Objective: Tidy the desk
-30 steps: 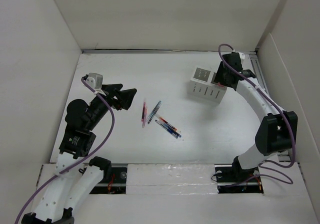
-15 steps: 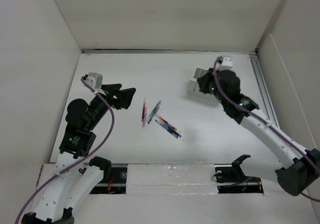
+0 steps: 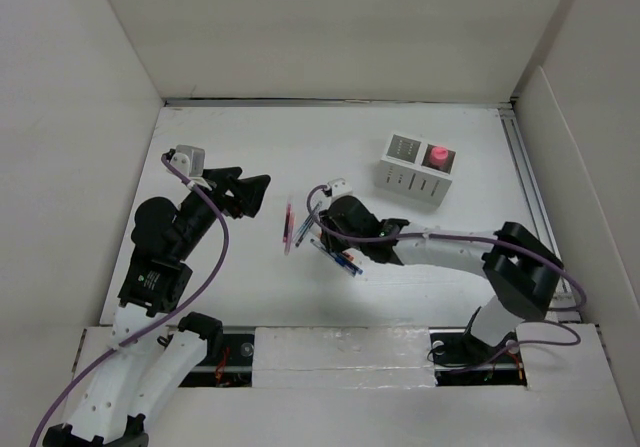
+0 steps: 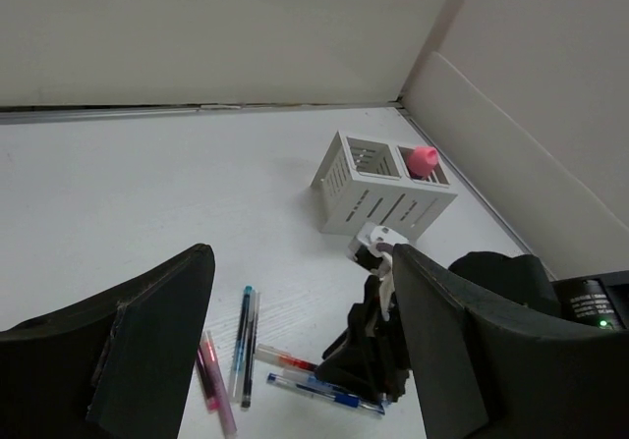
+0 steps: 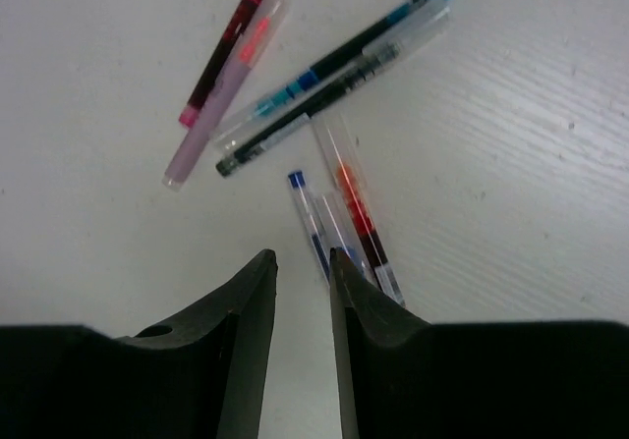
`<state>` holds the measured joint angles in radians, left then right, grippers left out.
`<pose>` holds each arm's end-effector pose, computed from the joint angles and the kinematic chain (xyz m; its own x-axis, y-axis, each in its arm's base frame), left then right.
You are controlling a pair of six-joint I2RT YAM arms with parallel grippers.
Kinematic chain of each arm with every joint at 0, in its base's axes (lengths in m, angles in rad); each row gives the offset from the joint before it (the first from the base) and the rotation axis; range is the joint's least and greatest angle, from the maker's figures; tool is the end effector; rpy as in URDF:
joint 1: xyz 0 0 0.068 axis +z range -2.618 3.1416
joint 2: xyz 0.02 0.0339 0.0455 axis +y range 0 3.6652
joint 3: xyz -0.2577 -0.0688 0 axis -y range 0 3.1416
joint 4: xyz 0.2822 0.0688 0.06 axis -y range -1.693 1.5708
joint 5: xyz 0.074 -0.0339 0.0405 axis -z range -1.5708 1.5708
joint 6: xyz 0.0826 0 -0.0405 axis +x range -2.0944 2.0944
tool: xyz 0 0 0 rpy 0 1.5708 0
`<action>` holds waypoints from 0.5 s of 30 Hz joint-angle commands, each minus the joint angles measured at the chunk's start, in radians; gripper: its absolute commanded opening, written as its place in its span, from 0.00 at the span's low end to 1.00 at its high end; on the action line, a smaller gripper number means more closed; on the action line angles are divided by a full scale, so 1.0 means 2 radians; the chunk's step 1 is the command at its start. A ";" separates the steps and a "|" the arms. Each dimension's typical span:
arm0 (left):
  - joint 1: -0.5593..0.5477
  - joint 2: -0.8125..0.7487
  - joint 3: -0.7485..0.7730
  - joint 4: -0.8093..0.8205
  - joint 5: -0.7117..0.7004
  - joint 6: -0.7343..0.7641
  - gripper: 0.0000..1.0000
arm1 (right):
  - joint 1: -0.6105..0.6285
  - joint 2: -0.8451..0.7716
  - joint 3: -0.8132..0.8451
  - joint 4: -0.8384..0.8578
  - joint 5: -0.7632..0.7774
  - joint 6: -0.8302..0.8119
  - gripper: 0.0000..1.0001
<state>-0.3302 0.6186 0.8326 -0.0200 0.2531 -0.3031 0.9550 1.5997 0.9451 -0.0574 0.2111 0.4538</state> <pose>0.2053 -0.0922 0.4112 0.0110 -0.3092 -0.9509 0.5759 0.7794 -0.2468 0.2481 0.3206 0.1458 -0.6489 -0.1750 -0.7404 -0.4696 0.8578 0.2088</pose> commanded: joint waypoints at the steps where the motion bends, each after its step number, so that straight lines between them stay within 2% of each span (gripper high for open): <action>1: -0.001 -0.005 0.009 0.013 -0.004 0.007 0.68 | 0.002 0.035 0.053 0.038 0.035 -0.024 0.34; 6: -0.001 -0.007 0.008 0.012 -0.008 0.009 0.68 | 0.002 0.094 0.087 0.030 0.062 -0.031 0.27; 8: -0.001 -0.009 0.008 0.015 -0.005 0.008 0.68 | 0.002 0.114 0.101 0.030 0.065 -0.040 0.18; 9: -0.001 -0.009 0.006 0.016 -0.004 0.008 0.68 | 0.002 0.119 0.106 0.031 0.069 -0.042 0.17; 12: -0.001 -0.006 0.009 0.013 -0.004 0.009 0.68 | 0.002 0.138 0.124 0.011 0.077 -0.047 0.18; 13: -0.001 -0.006 0.009 0.013 -0.004 0.009 0.68 | 0.002 0.143 0.129 0.010 0.074 -0.051 0.21; 14: -0.001 -0.006 0.008 0.013 -0.003 0.009 0.68 | 0.002 0.152 0.133 0.007 0.069 -0.051 0.27; 15: -0.001 -0.009 0.008 0.015 -0.004 0.009 0.68 | 0.002 0.157 0.142 -0.003 0.069 -0.057 0.27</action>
<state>-0.3302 0.6109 0.8326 -0.0204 0.2470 -0.2962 0.9565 1.9015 1.1614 -0.0536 0.3271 0.3729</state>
